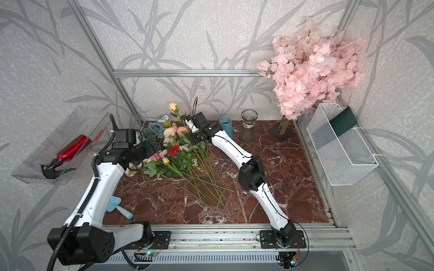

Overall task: Place the pink flowers into the vase
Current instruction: Pick up the flower at the center of the board.

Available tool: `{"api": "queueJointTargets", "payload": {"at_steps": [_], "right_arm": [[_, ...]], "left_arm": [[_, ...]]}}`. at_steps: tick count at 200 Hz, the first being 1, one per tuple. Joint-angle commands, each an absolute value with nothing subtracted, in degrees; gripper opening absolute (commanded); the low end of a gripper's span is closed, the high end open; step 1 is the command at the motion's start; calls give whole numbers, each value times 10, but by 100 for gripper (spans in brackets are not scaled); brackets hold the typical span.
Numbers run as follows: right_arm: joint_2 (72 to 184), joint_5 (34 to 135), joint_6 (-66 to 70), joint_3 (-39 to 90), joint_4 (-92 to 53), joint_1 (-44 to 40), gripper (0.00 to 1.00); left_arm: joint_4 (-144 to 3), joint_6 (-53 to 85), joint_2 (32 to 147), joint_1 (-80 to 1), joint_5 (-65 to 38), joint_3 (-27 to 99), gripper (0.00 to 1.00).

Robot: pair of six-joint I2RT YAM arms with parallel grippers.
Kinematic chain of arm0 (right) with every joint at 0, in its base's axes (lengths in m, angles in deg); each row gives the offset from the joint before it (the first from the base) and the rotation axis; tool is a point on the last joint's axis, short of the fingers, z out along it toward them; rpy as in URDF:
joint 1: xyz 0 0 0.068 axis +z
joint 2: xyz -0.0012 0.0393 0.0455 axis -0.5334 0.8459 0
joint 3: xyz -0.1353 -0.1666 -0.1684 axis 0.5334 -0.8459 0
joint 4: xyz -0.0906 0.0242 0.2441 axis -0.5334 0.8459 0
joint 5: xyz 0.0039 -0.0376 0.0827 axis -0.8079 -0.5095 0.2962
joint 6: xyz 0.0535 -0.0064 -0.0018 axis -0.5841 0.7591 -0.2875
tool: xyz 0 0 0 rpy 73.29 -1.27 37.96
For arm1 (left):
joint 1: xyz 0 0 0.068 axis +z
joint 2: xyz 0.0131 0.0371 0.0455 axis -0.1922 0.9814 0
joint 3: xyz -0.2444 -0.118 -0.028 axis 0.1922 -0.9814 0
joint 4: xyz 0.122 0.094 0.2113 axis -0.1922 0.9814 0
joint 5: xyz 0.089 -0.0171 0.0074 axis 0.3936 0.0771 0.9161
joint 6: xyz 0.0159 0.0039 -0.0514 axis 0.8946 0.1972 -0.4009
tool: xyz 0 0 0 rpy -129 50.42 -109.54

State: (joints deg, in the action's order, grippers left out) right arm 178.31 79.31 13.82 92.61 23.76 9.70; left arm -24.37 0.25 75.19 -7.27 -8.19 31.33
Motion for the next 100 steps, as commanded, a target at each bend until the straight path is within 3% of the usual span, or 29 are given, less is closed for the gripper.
{"api": "queueJointTargets", "payload": {"at_steps": [1, 56, 100], "right_arm": [[1717, 716, 203, 903, 231, 118, 0], [1666, 703, 248, 865, 359, 189, 0], [1591, 737, 188, 657, 277, 234, 0]], "left_arm": [[-236, 0, 735, -73, -73, 318, 98], [-221, -14, 719, -72, -47, 337, 98], [-213, -34, 710, -72, -24, 350, 98]]}}
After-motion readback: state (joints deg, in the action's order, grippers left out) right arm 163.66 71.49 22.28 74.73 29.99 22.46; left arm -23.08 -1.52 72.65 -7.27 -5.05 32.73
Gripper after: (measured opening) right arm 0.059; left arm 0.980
